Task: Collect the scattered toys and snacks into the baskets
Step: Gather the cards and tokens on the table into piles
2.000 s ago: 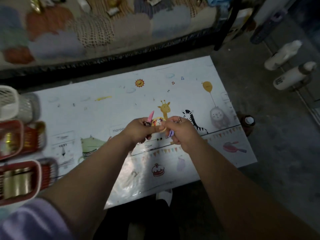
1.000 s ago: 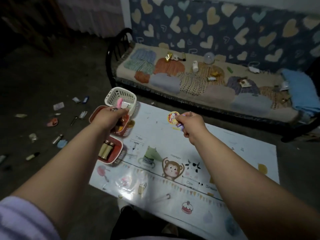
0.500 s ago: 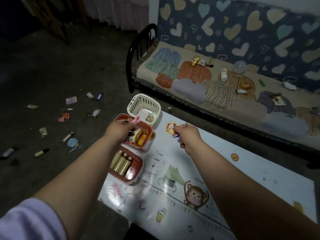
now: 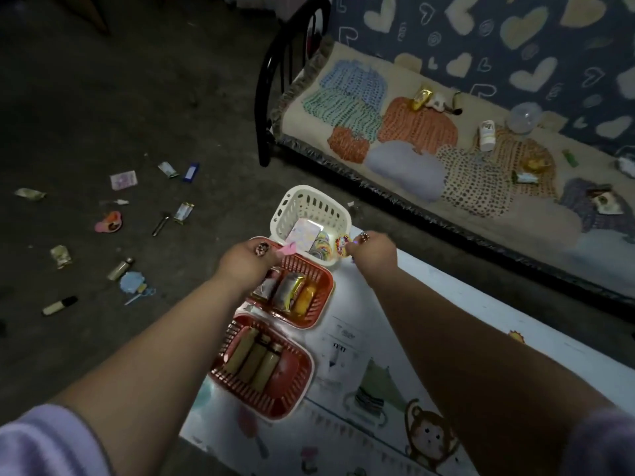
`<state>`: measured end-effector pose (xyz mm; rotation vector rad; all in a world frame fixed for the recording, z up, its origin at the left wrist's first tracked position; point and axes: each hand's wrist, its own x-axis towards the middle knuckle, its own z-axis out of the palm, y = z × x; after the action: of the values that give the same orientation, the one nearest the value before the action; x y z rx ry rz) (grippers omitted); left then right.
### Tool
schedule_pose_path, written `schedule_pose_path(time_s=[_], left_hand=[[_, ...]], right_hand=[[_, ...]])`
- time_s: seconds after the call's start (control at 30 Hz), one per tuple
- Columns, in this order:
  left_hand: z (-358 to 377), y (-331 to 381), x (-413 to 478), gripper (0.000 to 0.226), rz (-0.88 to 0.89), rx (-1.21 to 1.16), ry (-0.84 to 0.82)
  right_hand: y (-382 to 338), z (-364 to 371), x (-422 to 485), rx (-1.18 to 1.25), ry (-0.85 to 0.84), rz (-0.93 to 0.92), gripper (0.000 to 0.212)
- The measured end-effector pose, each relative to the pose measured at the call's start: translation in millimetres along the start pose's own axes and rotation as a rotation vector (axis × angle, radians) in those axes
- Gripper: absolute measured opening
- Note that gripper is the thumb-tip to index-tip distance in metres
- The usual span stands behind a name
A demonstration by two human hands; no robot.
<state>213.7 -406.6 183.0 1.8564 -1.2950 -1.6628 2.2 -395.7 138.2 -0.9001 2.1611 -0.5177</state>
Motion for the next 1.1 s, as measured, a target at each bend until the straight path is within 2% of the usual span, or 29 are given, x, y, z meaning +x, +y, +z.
schedule_pose_path(time_s=[0.07, 0.13, 0.33, 0.43, 0.6, 0.73, 0.83, 0.9, 0.97, 1.03, 1.1], left_hand=[[-2, -4, 15, 0.009, -0.002, 0.009, 0.017], [-4, -10, 34, 0.006, -0.003, 0.043, 0.031], [5, -21, 68, 0.012, 0.002, 0.122, 0.008], [11, -25, 85, 0.013, -0.001, 0.117, 0.009], [16, -25, 104, 0.011, -0.05, 0.066, 0.019], [25, -25, 117, 0.015, -0.124, -0.117, 0.016], [38, -15, 126, 0.018, -0.164, -0.271, -0.016], [48, -2, 127, 0.02, -0.16, -0.299, -0.079], [57, 11, 125, 0.016, -0.149, -0.279, -0.167], [64, 20, 124, 0.032, -0.15, -0.281, -0.219], [67, 23, 122, 0.039, -0.166, -0.296, -0.23]], right_hand=[[-3, 9, 20, -0.104, 0.003, -0.057, 0.009], [-8, 22, 40, -0.196, 0.003, -0.081, 0.018], [-1, 49, 76, -0.318, -0.072, -0.029, 0.026], [7, 56, 84, -0.146, -0.048, 0.033, 0.024], [-2, 66, 91, 0.519, -0.134, 0.394, 0.016], [-14, 72, 100, 0.741, -0.114, 0.474, 0.011], [-22, 69, 104, 0.799, -0.111, 0.45, 0.012], [-23, 66, 106, 0.773, -0.116, 0.436, 0.012], [-22, 60, 106, 0.725, -0.045, 0.425, 0.019], [-22, 54, 100, 0.691, 0.006, 0.415, 0.011], [-19, 51, 93, 0.718, 0.009, 0.423, 0.009]])
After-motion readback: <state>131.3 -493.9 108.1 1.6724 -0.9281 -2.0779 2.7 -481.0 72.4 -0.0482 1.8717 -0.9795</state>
